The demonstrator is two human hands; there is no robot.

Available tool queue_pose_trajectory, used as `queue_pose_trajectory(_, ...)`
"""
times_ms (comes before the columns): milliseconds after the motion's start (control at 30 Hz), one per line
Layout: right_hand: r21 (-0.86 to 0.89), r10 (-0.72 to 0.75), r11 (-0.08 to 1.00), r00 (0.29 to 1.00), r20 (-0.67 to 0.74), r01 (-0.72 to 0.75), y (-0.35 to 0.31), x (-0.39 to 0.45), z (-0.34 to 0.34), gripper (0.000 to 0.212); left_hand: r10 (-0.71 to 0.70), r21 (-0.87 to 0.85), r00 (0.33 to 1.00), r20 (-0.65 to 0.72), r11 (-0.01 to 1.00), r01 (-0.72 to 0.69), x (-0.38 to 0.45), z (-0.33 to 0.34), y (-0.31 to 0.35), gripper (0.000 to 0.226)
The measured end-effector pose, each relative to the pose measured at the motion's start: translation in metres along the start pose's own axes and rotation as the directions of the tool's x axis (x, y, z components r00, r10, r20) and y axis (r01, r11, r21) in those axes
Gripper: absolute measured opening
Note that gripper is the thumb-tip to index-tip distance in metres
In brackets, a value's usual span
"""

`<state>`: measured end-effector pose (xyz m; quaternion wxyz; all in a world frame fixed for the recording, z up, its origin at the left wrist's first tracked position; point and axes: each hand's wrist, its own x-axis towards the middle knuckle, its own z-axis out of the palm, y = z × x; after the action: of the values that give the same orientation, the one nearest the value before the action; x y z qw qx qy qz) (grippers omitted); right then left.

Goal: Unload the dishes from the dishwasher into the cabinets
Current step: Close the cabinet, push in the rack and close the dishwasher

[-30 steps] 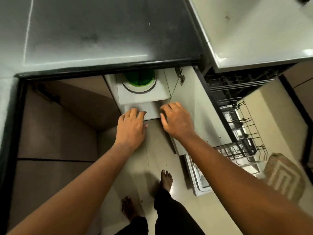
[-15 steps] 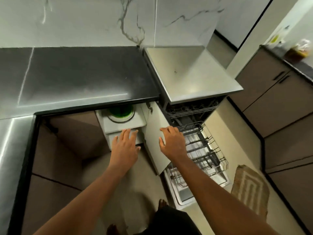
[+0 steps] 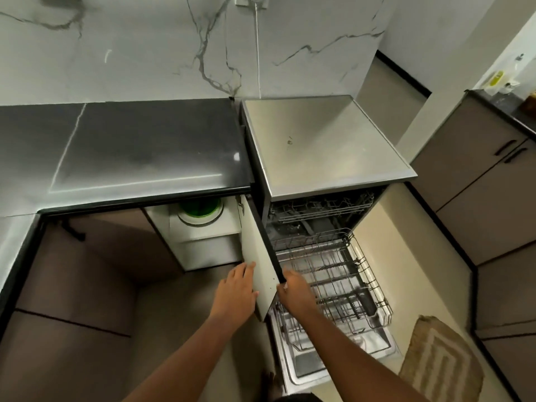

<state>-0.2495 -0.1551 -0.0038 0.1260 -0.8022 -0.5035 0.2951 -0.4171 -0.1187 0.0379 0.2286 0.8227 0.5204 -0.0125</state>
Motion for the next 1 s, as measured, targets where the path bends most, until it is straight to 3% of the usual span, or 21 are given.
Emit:
queue_pose_trajectory(200,0.046,-0.049,0.998,0.999,0.005,0.048,0.016,0.021,0.018,0.052,-0.097,-0.091,0.995,0.026,0.991,0.099,0.008,0.014,0.005,0.062)
queue_pose_trajectory(433,0.088,-0.276,0.961,0.933,0.233,0.263,-0.012,0.013,0.034,0.056,-0.149,-0.148,0.988,-0.037,0.979,0.143,-0.013,0.013,-0.013,0.066)
queue_pose_trajectory(567,0.071,-0.344,0.937,0.867,0.359,0.342,-0.050,0.022,0.051,0.048,-0.134,-0.064,0.989,-0.067,0.989,0.130,-0.025,0.010,-0.040,0.067)
queue_pose_trajectory(700,0.052,-0.288,0.954,0.854,0.434,0.296,-0.104,0.032,0.073,0.031,-0.071,0.128,0.997,0.016,0.989,0.069,-0.030,0.022,-0.075,0.082)
queue_pose_trajectory(867,0.048,-0.224,0.974,0.931,0.289,0.220,-0.136,0.048,0.102,0.042,-0.212,0.252,0.977,0.004,0.946,0.204,-0.026,0.019,-0.120,0.078)
queue_pose_trajectory(1000,0.065,-0.184,0.983,0.875,0.448,0.174,-0.169,0.064,0.137,0.023,-0.273,0.243,0.960,0.058,0.937,0.251,-0.018,0.020,-0.162,0.077)
